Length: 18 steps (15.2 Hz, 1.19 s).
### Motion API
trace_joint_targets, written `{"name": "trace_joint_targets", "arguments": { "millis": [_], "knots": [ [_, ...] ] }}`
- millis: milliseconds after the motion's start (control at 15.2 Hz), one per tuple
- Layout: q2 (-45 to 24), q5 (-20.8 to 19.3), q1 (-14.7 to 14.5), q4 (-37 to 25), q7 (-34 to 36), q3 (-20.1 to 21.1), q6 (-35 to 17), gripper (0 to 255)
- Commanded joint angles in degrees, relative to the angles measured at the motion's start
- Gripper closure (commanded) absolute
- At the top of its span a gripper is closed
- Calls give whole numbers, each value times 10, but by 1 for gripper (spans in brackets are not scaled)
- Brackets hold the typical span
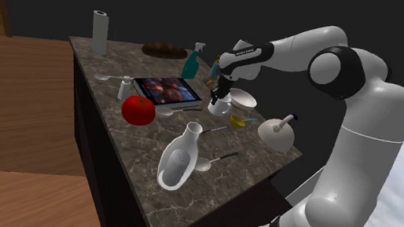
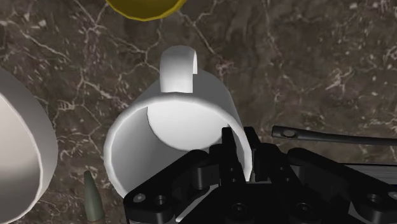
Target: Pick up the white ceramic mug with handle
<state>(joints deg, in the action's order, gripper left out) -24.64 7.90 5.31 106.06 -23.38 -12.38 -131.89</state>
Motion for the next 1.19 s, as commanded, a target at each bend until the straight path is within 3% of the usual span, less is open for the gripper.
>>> {"name": "trace_joint_targets", "arguments": {
  "millis": [0, 264, 1122],
  "knots": [
    [0, 0, 0, 0, 0, 0, 0, 255],
    [0, 0, 1, 1, -1, 0, 0, 255],
    [51, -17, -5, -31, 11, -8, 81, 255]
  ]
}}
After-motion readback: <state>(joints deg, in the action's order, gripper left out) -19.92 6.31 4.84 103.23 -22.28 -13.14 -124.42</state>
